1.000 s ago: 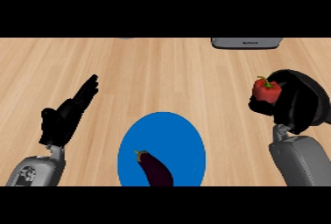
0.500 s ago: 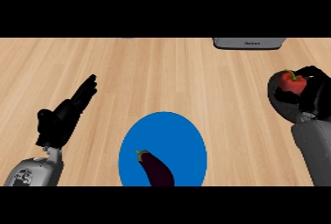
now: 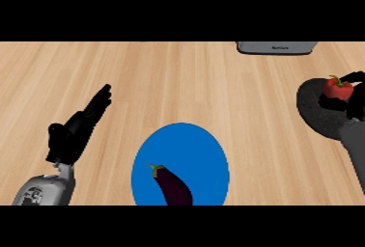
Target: Pick the bell pepper from the plate and place it in the pan
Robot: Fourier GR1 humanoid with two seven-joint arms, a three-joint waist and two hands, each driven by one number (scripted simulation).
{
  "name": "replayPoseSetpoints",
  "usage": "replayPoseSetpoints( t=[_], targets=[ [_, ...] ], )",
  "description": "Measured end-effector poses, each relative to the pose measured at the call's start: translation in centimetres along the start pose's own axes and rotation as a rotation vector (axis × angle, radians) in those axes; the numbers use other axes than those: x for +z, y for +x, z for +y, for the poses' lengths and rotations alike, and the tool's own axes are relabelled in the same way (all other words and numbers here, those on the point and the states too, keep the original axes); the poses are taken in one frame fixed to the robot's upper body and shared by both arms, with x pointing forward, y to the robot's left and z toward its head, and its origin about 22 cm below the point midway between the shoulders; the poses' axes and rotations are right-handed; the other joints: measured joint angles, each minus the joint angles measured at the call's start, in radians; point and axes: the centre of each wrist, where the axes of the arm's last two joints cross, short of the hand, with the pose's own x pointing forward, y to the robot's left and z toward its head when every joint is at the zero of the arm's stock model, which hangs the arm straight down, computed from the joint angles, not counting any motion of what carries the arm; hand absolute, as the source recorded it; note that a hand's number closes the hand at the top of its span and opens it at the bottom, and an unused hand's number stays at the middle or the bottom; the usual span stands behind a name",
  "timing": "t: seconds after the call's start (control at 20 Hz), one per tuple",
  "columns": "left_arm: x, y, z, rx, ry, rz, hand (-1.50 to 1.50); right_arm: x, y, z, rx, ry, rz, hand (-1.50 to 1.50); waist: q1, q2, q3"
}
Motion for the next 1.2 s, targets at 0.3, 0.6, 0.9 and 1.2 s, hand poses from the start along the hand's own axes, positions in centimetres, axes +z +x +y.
replayPoseSetpoints(
  t=[0.3,0.6,0.9,1.2],
  targets=[
    [-0.2,0.4,-0.1,-0.010,-0.015,-0.012,0.00,-1.4,-2.9,-0.6,0.048,0.131,0.187,-1.50,0.015,0.007,0.001],
    [-0.6,1.3,-0.5,-0.016,-0.022,-0.023,0.00,-1.7,-5.1,-1.3,-0.034,0.210,0.246,-1.50,0.028,0.015,0.004],
    [-0.4,1.4,-0.6,-0.006,-0.025,-0.024,0.00,-2.6,-5.2,-2.2,-0.269,0.126,0.236,-1.50,0.029,0.017,0.007],
    [-0.1,0.5,-0.1,-0.007,-0.012,-0.016,0.00,-2.8,-7.4,-3.4,-0.537,0.052,0.243,-1.50,0.017,0.014,0.006]
  ],
)
